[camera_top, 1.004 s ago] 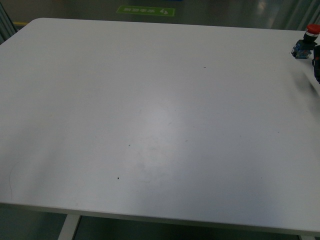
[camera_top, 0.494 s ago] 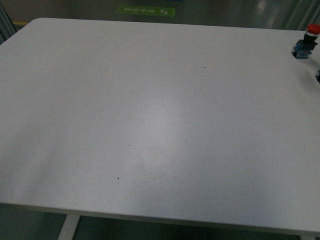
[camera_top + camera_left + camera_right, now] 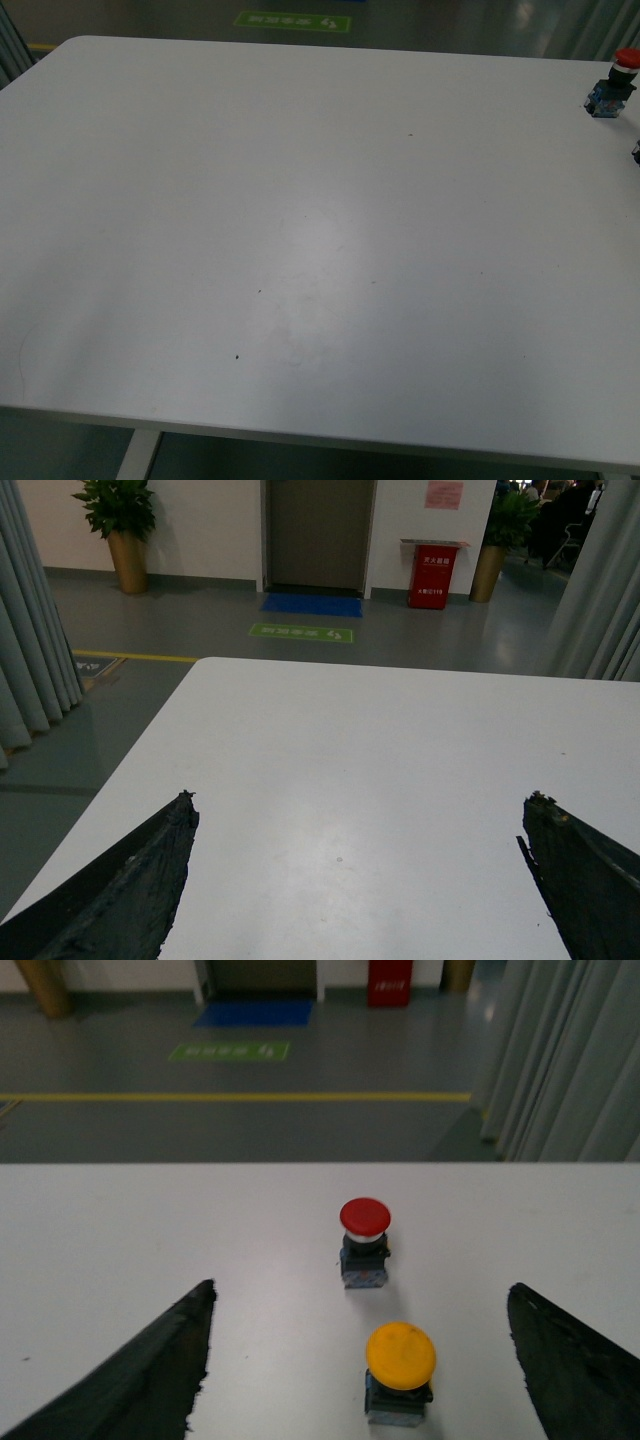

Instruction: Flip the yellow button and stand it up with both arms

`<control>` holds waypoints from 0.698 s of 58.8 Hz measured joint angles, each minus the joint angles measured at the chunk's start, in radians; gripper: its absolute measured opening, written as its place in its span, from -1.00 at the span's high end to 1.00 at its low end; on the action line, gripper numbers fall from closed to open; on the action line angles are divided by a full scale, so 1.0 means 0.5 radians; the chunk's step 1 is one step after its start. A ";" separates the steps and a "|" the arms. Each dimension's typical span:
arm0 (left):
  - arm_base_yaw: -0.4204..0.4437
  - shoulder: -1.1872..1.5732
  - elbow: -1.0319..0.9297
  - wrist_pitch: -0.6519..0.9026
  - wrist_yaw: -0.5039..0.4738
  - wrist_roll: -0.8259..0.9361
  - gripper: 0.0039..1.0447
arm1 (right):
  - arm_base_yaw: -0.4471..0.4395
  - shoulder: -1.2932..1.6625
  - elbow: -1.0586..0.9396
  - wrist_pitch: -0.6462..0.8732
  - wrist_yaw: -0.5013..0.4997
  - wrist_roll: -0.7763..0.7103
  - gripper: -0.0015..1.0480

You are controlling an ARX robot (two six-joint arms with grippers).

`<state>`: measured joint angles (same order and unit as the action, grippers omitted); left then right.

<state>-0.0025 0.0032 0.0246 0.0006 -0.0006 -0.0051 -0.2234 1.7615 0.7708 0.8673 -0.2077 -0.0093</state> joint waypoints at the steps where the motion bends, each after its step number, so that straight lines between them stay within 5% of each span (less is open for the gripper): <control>1: 0.000 -0.001 0.000 0.000 0.000 0.000 -0.87 | 0.005 -0.005 -0.033 0.056 0.005 0.000 -0.49; 14: 0.000 0.000 0.000 0.000 -0.001 0.000 -0.87 | 0.124 -0.356 -0.543 0.441 0.109 0.000 0.22; 23: 0.000 0.000 0.000 0.000 0.000 0.000 -0.87 | 0.210 -0.615 -0.912 0.530 0.197 0.000 0.93; 41: 0.000 0.000 0.000 0.000 0.000 0.000 -0.87 | 0.324 -1.072 -1.267 0.409 0.314 -0.001 0.93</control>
<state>-0.0025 0.0032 0.0246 0.0006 -0.0006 -0.0051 -0.0612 1.2255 0.1371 1.0718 -0.0509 -0.0097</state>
